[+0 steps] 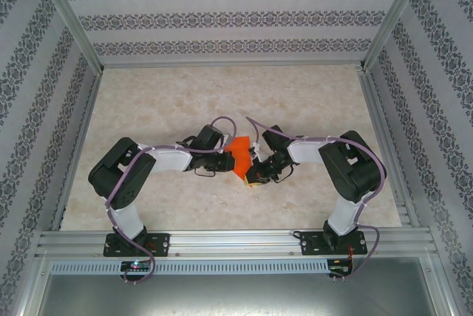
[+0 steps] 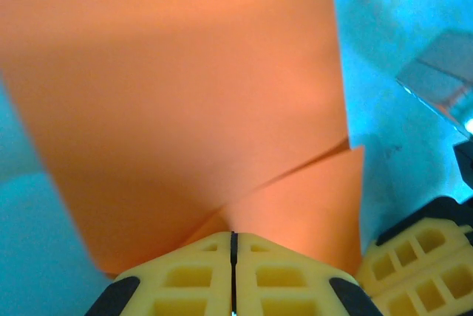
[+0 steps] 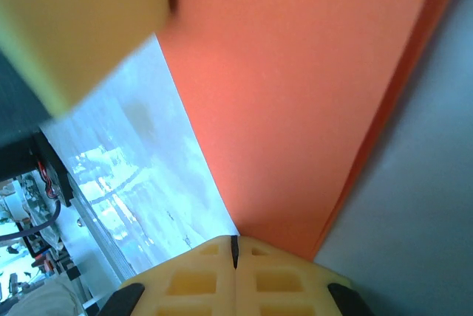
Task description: Fold a paper plane with a square sheet of paper (fold left side to right side)
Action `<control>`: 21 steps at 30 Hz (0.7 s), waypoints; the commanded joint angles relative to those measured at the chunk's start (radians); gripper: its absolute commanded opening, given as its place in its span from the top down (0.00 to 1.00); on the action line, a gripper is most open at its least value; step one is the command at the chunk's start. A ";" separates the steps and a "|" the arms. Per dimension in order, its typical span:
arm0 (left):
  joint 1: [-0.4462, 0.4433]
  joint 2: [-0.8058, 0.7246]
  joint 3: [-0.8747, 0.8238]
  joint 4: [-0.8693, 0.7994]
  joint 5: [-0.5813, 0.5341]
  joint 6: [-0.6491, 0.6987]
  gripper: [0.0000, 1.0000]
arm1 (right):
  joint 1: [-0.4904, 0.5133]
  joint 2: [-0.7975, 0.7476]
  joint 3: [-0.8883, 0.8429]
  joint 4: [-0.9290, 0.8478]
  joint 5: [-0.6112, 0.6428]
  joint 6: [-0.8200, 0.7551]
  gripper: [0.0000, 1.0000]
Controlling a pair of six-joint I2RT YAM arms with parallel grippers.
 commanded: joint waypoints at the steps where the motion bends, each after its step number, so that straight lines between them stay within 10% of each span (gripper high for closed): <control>1: 0.085 -0.002 -0.019 -0.064 -0.139 0.057 0.91 | 0.004 0.060 -0.042 -0.105 0.168 0.005 1.00; 11: 0.158 -0.085 -0.017 -0.090 -0.070 0.100 0.89 | 0.005 0.054 -0.042 -0.096 0.166 0.011 1.00; 21: -0.024 -0.161 0.020 -0.072 -0.027 0.073 0.88 | 0.007 0.039 -0.039 -0.091 0.169 0.022 1.00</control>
